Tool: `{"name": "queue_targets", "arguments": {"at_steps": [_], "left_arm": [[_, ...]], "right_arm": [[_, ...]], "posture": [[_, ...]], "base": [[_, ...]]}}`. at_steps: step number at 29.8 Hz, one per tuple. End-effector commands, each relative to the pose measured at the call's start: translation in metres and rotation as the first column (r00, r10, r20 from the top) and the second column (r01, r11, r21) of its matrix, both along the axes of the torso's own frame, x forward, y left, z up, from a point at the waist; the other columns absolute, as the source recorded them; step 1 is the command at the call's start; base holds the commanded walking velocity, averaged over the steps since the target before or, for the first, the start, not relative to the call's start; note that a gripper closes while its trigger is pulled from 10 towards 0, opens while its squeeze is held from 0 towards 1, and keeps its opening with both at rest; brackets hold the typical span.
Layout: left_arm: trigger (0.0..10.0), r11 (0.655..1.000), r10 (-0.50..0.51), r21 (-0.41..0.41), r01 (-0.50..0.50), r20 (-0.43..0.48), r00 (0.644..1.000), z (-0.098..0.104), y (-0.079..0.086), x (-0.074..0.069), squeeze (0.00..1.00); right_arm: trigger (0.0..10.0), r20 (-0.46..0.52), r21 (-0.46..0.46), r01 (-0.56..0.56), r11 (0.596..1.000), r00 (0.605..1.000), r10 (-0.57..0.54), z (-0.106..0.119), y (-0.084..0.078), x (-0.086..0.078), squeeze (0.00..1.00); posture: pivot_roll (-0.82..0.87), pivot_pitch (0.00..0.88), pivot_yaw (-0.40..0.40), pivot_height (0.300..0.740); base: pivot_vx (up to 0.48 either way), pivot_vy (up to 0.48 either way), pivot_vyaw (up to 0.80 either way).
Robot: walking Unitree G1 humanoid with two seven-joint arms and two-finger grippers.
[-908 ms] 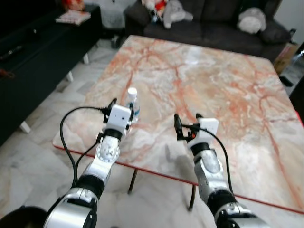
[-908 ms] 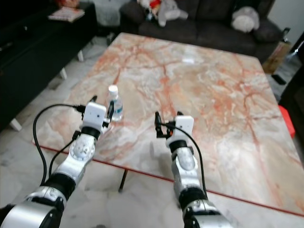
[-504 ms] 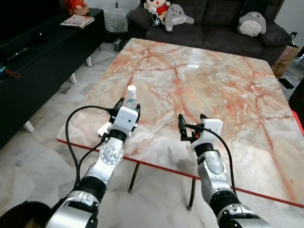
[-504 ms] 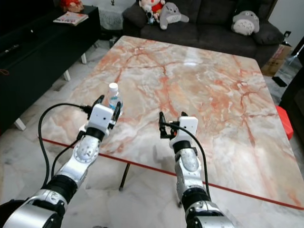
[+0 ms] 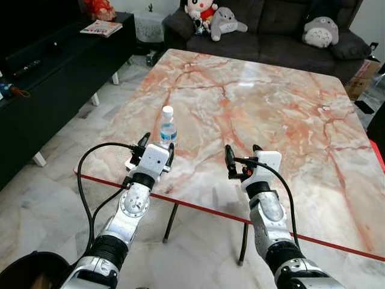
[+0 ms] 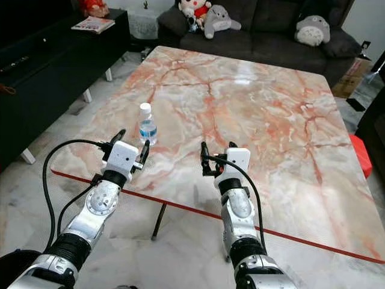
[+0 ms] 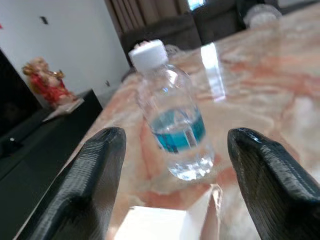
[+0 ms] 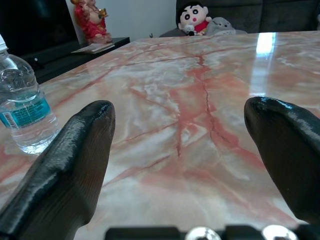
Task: Picking trash to rubbish bin
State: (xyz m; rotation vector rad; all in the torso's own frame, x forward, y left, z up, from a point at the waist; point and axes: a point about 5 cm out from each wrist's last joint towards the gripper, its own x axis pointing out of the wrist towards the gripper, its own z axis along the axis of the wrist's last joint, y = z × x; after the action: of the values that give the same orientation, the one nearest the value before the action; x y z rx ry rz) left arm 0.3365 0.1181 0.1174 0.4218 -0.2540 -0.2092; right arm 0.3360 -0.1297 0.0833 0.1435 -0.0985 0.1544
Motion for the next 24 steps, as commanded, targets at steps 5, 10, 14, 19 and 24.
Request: {"name": "queue_targets", "arguments": {"at_steps": [5,10,14,19,24], "left_arm": [[10.0,0.998,-0.016,0.065,0.019,-0.048,0.999,-0.007,-0.003,-0.001,0.0],[10.0,0.99,-0.036,0.135,0.044,-0.06,0.998,-0.011,-0.006,-0.004,0.0],[10.0,0.985,-0.006,0.17,0.02,-0.084,0.996,-0.015,-0.004,-0.005,0.0],[10.0,0.978,0.055,0.206,-0.029,-0.12,0.991,-0.02,0.002,-0.003,0.0],[10.0,0.973,0.087,0.224,-0.056,-0.13,0.988,-0.021,0.006,-0.002,0.0]], "right_arm": [[10.0,-0.015,-0.003,0.005,1.0,1.0,-0.005,-0.004,-0.002,-0.002,0.0],[10.0,-0.029,-0.008,-0.001,1.0,1.0,0.0,-0.006,-0.001,-0.003,0.0],[10.0,-0.03,-0.008,-0.004,1.0,1.0,0.003,-0.006,-0.001,-0.003,0.0],[10.0,-0.031,-0.007,-0.005,1.0,1.0,0.005,-0.006,0.0,-0.002,0.0],[10.0,-0.03,-0.006,-0.004,1.0,1.0,0.004,-0.006,-0.001,-0.002,0.0]], "posture": [[0.12,0.051,-0.1,0.74],[0.12,0.058,-0.102,0.74],[0.12,0.071,-0.105,0.74],[0.12,0.081,-0.108,0.74],[0.12,0.09,-0.109,0.74]], "base": [[0.0,0.0,0.0],[0.0,0.0,0.0],[0.0,0.0,0.0],[0.0,0.0,0.0],[0.0,0.0,0.0]]}}
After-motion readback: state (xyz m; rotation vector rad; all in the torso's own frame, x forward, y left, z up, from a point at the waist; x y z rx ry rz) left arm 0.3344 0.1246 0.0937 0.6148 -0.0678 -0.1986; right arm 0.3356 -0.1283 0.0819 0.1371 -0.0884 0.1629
